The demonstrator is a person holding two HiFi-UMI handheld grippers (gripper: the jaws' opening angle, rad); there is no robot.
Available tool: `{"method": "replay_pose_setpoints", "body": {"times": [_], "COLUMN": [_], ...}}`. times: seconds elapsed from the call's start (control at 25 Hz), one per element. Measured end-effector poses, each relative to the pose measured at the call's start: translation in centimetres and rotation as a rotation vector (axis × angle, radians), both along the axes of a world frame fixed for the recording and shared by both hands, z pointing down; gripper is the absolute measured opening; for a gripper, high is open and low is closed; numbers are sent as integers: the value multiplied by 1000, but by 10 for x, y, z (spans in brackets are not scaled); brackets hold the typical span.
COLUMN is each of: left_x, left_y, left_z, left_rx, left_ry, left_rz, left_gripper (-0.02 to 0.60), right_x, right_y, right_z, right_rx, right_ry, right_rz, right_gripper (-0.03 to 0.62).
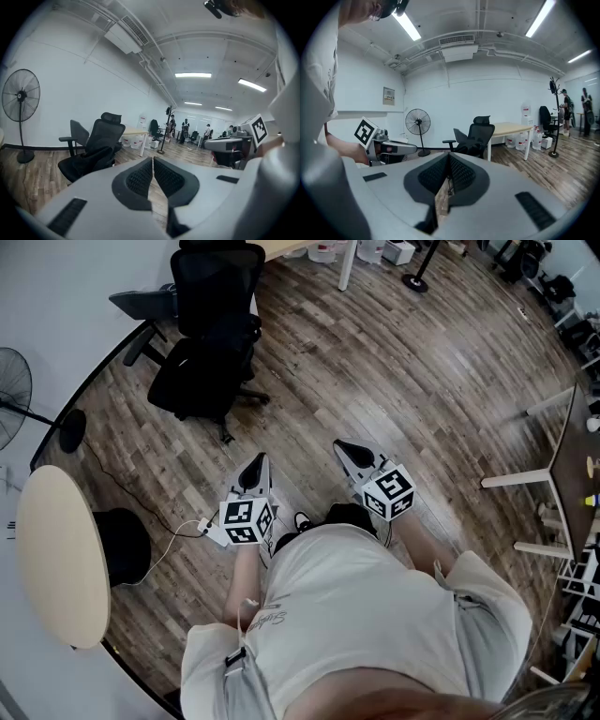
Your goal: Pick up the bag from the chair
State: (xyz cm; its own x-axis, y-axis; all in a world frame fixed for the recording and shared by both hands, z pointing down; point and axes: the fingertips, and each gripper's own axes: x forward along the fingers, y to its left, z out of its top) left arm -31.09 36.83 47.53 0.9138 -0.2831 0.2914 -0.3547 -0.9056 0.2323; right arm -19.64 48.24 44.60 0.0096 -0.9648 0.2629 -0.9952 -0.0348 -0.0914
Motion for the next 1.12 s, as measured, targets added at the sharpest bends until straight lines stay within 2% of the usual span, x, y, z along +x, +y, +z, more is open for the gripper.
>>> {"method": "replay_pose_setpoints", "body": {"times": [0.32,0.6,0.92,1.12], "left_x": [7,25,55,89], "left_y": [-10,-6,-12,-31], "left_z": [-7,-5,28,30], "left_rx": [-8,-28,-105,-87], "left_ry": [32,40,-18,-71], "left_rz": [32,56,60,61], "left_gripper": [21,21,21,21], "right_x": [7,16,36,76], "right_y": [-12,1,-8,-36], "right_z": [-15,-12,24,39], "right_rx": [53,14,-64,-55], "right_ry": [-17,-5,-36,-79], "right_rz": [40,62,28,13], "right_gripper": [-5,-5,-5,-5]}}
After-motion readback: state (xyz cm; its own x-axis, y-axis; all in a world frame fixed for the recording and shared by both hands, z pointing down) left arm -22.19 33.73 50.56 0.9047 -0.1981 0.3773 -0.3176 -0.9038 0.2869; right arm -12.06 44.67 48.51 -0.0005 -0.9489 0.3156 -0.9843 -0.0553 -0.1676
